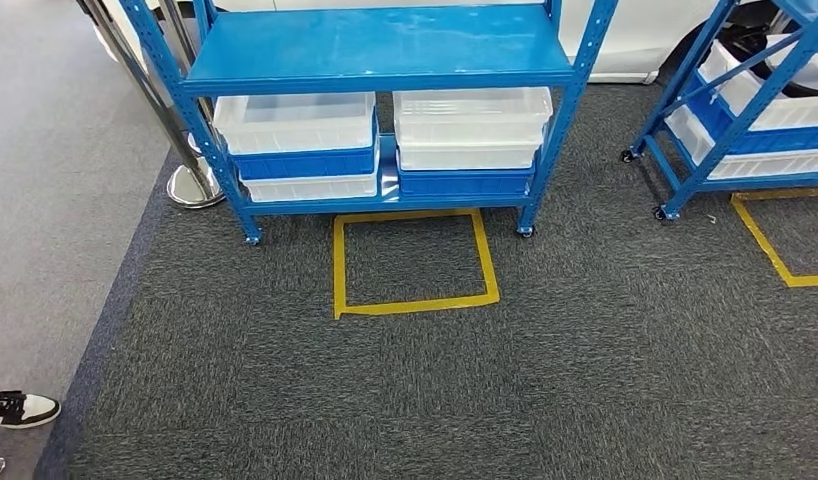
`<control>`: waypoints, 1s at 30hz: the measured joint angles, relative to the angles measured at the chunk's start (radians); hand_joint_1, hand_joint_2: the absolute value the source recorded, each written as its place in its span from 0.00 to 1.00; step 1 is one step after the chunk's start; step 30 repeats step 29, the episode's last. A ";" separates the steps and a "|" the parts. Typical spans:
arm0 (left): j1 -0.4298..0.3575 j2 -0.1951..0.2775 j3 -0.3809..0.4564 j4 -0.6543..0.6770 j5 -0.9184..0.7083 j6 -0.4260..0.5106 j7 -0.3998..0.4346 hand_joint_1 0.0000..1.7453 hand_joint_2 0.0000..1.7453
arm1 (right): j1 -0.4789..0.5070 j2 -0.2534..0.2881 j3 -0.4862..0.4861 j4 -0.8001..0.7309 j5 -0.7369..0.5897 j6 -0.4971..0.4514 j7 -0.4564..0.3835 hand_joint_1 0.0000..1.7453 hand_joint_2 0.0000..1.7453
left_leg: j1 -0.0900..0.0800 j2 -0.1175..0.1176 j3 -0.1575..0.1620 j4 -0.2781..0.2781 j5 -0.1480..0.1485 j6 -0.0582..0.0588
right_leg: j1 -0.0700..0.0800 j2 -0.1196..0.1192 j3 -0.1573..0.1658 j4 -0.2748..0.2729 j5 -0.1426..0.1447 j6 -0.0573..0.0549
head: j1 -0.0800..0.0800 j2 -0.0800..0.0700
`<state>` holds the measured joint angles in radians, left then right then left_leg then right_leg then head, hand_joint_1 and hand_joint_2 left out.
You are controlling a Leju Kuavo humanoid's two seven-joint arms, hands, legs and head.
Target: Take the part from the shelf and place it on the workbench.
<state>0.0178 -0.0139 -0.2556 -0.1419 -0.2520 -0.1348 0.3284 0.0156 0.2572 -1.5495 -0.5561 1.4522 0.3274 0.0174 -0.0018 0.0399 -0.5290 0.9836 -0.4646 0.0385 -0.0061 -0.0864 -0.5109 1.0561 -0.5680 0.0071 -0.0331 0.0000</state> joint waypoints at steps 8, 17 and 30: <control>-0.005 -0.005 -0.001 0.000 -0.001 0.004 0.010 0.00 1.00 | 0.007 -0.006 0.000 0.000 -0.037 -0.013 0.051 0.00 1.00 | 0.005 -0.047 0.007 0.014 -0.014 -0.004 | -0.012 0.086 -0.069 0.070 0.028 0.012 | 0.003 0.000; -0.003 -0.006 -0.004 -0.002 -0.005 -0.008 0.008 0.00 1.00 | 0.008 -0.016 0.065 0.007 -0.084 -0.018 0.076 0.00 1.00 | -0.003 -0.056 0.008 0.026 -0.031 0.014 | -0.008 0.089 -0.035 -0.015 0.053 -0.009 | 0.002 0.000; 0.021 -0.006 0.025 -0.036 0.047 0.022 -0.059 0.00 0.00 | 0.022 -0.060 0.334 0.030 -0.362 -0.080 0.061 0.00 1.00 | -0.001 -0.056 0.012 0.019 -0.031 -0.027 | -0.007 0.089 -0.033 -0.013 0.050 -0.014 | 0.001 0.000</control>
